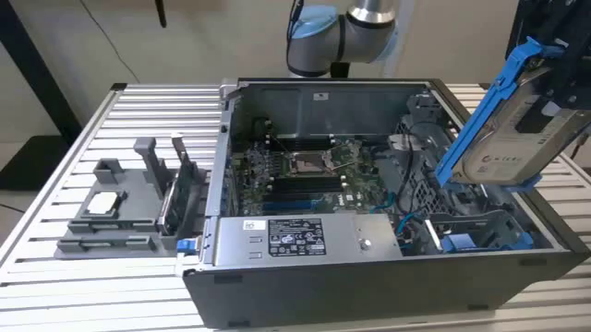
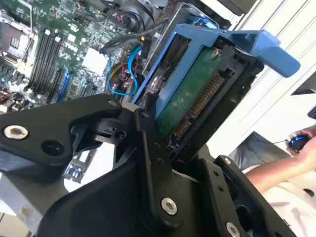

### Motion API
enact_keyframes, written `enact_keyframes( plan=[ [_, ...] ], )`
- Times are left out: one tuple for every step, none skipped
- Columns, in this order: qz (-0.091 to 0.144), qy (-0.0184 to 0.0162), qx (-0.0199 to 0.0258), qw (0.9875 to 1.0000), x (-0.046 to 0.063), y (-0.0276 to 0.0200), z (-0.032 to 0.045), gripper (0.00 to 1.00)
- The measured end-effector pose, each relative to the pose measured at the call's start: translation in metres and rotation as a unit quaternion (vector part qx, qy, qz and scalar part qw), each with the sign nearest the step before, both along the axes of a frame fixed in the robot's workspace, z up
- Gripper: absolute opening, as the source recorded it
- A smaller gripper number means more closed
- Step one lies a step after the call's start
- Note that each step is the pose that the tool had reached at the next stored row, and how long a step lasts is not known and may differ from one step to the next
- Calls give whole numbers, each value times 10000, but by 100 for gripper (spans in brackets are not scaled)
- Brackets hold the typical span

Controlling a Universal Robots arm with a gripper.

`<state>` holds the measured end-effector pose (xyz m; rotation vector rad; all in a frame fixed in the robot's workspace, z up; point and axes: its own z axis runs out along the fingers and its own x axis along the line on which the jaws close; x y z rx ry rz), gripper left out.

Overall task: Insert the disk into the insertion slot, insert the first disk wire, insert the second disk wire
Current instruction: 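Insert the disk into the insertion slot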

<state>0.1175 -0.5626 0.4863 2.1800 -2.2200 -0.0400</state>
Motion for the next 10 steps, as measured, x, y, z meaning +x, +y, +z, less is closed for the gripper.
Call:
enact_keyframes(
  plan=[
    [0, 0, 0, 10000, 0, 0, 0, 33],
    [0, 0, 0, 10000, 0, 0, 0, 33],
    [0, 0, 0, 10000, 0, 0, 0, 33],
    [0, 0, -1, 10000, 0, 0, 0, 33],
    [0, 0, -1, 10000, 0, 0, -1, 33],
    [0, 0, 0, 10000, 0, 0, -5, 33],
    [0, 0, -1, 10000, 0, 0, -9, 33],
    [0, 0, -2, 10000, 0, 0, -13, 33],
    [0, 0, -4, 10000, 0, 0, -17, 33],
    [0, 0, -5, 10000, 0, 0, -20, 33]
  ],
)
